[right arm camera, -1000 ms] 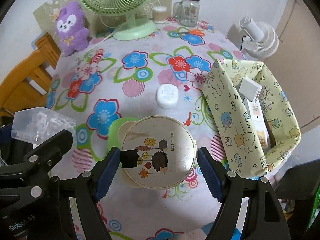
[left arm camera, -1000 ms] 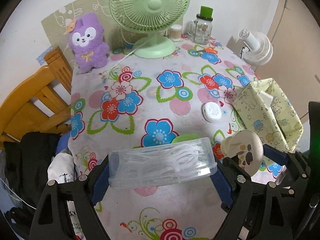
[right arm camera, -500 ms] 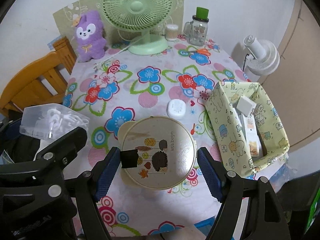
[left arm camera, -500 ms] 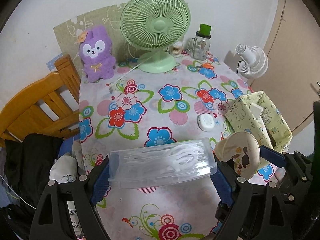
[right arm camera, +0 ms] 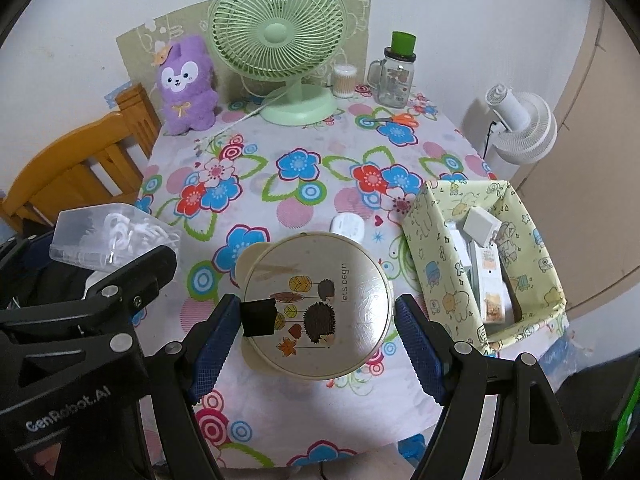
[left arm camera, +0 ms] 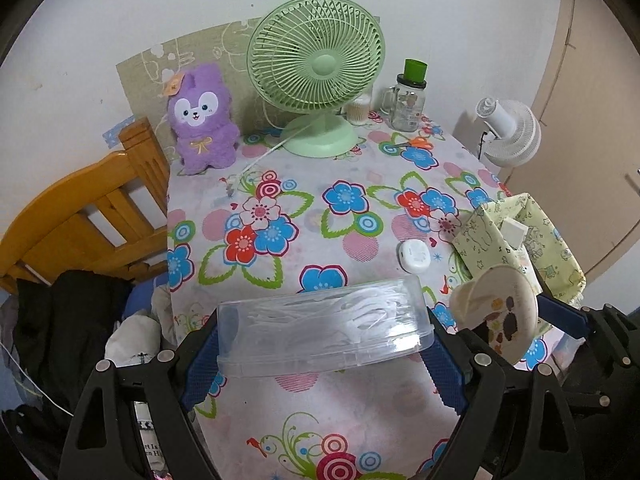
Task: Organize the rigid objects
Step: 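Carry the clear box and compact toward the basket with both tools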
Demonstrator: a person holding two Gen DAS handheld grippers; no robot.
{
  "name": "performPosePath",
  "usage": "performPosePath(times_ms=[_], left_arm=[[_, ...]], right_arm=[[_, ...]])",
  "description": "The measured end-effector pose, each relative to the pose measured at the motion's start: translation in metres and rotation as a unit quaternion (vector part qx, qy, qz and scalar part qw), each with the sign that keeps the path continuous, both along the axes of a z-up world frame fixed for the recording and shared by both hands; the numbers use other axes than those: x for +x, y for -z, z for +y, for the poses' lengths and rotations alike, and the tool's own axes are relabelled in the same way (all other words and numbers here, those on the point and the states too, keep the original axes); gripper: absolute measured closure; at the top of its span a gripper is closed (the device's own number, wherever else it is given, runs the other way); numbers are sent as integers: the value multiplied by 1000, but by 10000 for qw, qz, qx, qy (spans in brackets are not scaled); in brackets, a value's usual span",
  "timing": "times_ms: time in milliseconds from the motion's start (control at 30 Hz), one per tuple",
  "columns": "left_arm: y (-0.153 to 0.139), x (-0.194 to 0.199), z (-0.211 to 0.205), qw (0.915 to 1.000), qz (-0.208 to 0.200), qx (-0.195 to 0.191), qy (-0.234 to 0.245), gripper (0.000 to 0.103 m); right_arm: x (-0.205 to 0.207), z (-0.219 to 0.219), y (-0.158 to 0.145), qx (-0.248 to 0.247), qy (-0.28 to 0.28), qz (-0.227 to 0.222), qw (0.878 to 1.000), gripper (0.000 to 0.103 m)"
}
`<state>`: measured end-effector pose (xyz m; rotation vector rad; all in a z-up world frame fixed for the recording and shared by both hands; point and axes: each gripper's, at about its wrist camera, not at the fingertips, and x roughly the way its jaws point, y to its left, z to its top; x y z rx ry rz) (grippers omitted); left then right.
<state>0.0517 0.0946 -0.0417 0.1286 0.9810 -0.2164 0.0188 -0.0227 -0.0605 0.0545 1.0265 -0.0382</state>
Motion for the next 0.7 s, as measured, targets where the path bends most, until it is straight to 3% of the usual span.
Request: performPosePath(times_ms=[700], left_arm=[[-1, 13, -60, 9970, 54, 84, -764, 14]], right_arm=[[27, -74, 0, 71, -616, 52, 9981, 23]])
